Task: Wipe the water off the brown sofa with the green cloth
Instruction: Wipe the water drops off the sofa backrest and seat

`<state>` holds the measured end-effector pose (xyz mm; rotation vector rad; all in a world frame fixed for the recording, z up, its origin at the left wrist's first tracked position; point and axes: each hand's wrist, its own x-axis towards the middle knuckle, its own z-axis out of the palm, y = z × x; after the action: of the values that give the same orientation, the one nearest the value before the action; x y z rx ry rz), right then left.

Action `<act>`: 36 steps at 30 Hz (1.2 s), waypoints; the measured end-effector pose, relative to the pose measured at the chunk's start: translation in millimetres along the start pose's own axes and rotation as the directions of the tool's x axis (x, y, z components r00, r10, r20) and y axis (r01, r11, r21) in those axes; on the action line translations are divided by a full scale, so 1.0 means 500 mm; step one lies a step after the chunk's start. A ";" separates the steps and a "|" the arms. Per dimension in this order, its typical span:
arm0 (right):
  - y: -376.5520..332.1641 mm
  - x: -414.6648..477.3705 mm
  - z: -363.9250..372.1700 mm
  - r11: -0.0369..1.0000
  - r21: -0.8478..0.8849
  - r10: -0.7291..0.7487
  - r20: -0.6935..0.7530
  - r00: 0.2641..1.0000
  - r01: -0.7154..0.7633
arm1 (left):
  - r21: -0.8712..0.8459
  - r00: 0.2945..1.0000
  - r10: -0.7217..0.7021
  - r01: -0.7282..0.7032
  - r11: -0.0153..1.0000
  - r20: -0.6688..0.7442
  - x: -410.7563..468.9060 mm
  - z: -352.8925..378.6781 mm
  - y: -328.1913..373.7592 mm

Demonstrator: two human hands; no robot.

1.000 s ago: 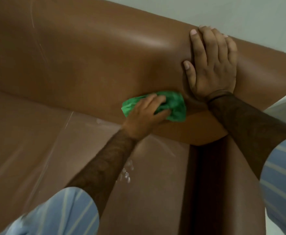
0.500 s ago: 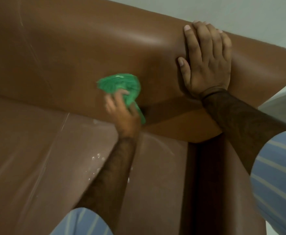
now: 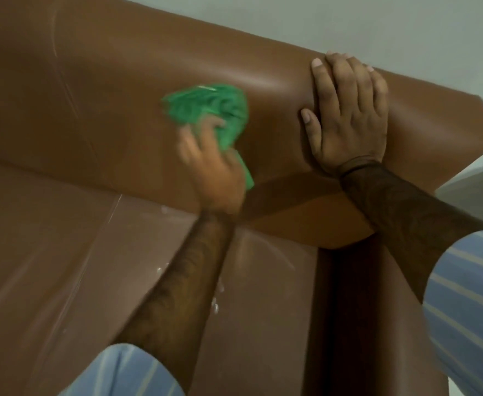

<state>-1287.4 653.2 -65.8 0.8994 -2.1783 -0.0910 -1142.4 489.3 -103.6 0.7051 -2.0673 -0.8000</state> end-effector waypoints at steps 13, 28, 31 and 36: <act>-0.047 -0.009 -0.041 0.983 0.077 0.161 0.071 0.984 -0.167 | 0.388 0.857 -0.294 0.122 0.914 0.423 -0.113 -0.100 -0.216; -0.360 -0.859 -0.224 0.787 -0.077 0.361 0.863 0.355 -0.613 | 0.613 0.805 -0.424 0.097 0.784 0.415 -0.359 -0.306 -0.512; -0.378 -0.898 -0.200 0.797 -0.068 0.402 0.800 0.445 -0.600 | 0.589 0.861 -0.391 0.139 0.796 0.325 -0.345 -0.219 -0.503; -0.386 -0.921 -0.185 0.807 -0.068 0.443 0.726 0.526 -0.586 | 0.460 0.796 -0.152 -0.171 0.871 0.585 -0.404 -0.045 -0.363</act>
<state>-902.0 817.5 -352.6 0.2383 -3.1719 0.0803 -979.8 507.5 -321.4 0.7682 -2.9330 -0.5178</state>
